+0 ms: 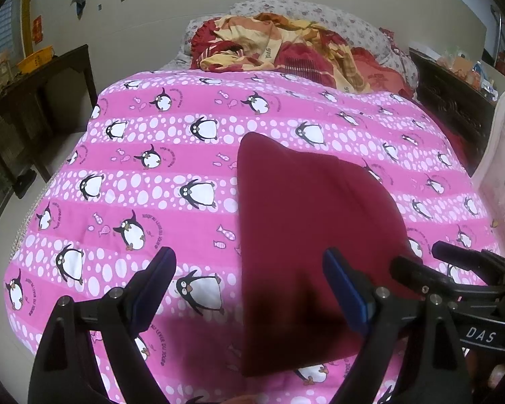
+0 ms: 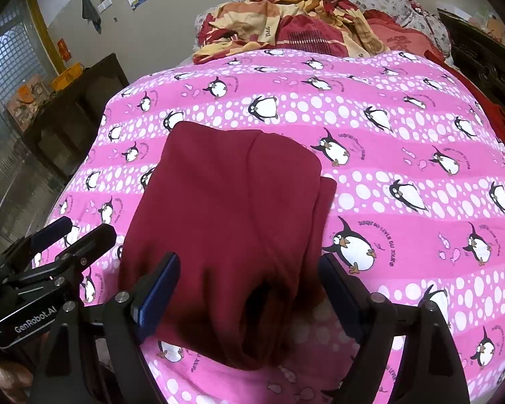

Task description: Fold small clothes

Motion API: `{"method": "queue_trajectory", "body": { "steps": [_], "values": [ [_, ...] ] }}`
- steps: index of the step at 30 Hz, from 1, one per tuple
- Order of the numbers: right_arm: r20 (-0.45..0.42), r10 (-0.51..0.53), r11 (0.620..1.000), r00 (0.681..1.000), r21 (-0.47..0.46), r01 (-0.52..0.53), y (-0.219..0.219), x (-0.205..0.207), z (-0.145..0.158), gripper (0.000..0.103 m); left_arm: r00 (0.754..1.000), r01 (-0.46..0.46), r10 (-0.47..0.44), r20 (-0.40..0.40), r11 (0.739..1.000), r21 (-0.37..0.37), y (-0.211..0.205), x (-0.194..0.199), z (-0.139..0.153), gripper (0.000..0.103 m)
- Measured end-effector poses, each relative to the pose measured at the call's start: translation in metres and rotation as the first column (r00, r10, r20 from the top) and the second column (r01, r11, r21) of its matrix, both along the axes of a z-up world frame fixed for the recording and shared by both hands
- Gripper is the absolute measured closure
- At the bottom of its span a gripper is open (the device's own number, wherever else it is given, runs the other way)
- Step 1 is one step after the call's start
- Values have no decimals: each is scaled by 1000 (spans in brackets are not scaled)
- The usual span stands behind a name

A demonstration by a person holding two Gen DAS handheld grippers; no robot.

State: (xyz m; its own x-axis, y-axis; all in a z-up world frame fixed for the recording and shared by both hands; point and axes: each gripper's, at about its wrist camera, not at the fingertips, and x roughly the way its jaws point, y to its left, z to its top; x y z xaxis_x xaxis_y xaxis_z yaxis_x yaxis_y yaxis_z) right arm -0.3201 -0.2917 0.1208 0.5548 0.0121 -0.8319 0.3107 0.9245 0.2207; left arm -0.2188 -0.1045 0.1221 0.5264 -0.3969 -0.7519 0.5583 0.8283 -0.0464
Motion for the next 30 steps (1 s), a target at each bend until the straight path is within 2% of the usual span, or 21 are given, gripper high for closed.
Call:
{"method": "queue_trajectory", "body": {
  "steps": [30],
  "values": [
    [-36, 8, 1000, 999, 16, -7, 3, 8, -12, 15, 1000, -11, 11, -22, 1000, 6, -1, 5, -9, 15]
  ]
}}
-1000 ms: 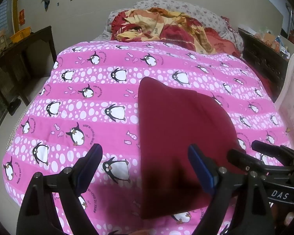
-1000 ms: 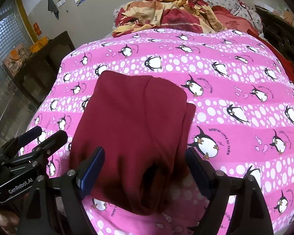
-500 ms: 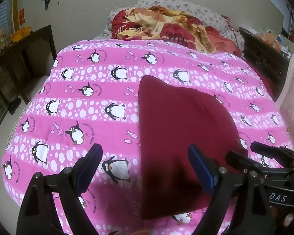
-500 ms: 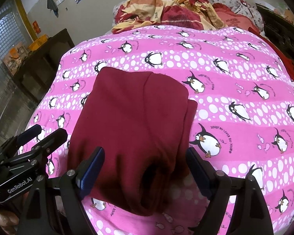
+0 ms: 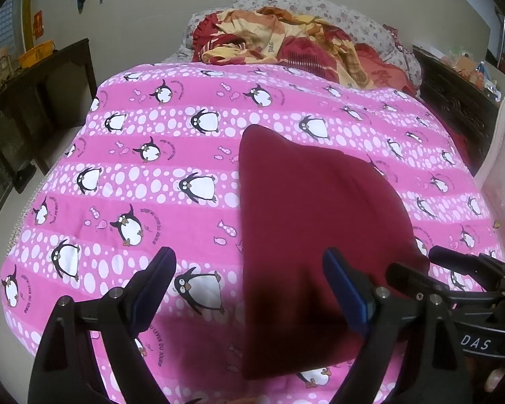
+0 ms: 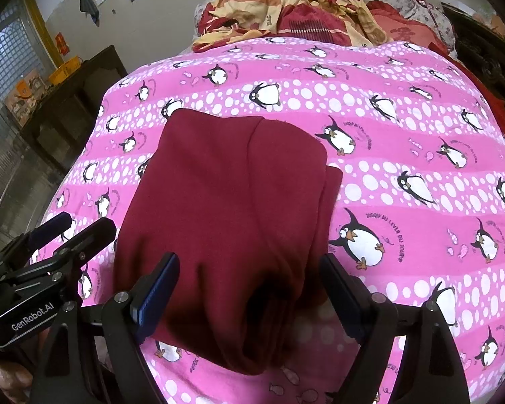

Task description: Fold small clothes

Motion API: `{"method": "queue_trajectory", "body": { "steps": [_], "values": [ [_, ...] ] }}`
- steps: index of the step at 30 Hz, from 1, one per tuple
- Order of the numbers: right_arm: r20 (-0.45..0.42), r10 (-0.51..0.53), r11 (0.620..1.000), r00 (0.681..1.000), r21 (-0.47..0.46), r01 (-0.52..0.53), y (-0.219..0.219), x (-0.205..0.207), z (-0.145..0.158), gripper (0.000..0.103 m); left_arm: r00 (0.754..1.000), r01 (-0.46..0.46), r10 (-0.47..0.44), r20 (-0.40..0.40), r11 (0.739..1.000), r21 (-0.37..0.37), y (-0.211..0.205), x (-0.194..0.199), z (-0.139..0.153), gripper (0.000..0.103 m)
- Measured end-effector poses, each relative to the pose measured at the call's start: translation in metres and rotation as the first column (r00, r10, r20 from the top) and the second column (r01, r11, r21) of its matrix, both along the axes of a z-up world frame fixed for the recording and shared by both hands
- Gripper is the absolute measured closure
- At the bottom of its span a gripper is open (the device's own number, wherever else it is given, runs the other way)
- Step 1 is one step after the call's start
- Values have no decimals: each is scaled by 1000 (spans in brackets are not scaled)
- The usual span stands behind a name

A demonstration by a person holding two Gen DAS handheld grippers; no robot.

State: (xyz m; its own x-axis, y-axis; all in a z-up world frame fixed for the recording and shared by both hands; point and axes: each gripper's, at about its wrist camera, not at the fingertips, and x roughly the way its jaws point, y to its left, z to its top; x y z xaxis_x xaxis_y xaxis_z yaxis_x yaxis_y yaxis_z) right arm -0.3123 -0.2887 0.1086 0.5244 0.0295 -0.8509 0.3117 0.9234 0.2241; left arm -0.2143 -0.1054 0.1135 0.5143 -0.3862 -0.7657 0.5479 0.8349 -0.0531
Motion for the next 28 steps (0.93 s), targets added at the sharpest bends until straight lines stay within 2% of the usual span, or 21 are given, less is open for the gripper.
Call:
{"method": "queue_trajectory", "body": {
  "steps": [22, 28],
  "values": [
    [-19, 6, 1000, 1000, 8, -6, 2, 4, -4, 14, 1000, -6, 6, -2, 1000, 0, -1, 3, -6, 15],
    [-29, -4, 1000, 1000, 14, 4, -6, 5, -8, 14, 1000, -27, 27, 1, 1000, 0, 6, 15, -8, 15]
  ]
}}
